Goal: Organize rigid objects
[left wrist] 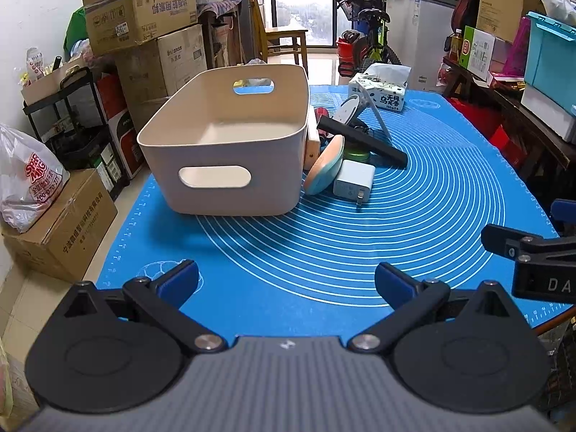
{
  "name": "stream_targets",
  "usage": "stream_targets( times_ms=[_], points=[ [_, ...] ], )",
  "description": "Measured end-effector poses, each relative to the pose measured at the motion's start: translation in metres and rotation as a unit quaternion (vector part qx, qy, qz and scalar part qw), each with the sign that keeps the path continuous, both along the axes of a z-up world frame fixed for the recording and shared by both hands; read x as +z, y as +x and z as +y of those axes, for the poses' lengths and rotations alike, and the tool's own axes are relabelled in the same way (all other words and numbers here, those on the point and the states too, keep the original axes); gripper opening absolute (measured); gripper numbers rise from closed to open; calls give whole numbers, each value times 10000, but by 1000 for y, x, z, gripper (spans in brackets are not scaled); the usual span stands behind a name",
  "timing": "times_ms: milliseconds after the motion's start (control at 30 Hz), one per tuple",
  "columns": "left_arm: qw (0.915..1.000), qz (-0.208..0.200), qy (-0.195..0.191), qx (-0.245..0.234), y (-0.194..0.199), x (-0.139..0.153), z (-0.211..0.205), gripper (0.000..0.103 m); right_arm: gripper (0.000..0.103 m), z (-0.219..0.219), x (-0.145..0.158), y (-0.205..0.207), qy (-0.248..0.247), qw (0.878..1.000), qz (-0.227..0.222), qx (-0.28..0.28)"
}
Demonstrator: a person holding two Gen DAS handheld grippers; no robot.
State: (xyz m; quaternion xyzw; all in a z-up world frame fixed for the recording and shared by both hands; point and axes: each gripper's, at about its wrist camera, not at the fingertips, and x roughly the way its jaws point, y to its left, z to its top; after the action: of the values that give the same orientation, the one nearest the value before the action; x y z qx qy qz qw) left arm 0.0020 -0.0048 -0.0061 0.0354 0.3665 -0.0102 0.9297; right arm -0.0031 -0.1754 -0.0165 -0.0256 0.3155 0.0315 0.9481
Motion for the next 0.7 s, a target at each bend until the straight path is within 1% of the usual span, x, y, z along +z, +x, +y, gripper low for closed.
stream_targets(
  times_ms=[700],
  points=[
    [10000,26,-13,21,1,-3,3,103,101,1,0,0,-17,10000,-4,32]
  ],
)
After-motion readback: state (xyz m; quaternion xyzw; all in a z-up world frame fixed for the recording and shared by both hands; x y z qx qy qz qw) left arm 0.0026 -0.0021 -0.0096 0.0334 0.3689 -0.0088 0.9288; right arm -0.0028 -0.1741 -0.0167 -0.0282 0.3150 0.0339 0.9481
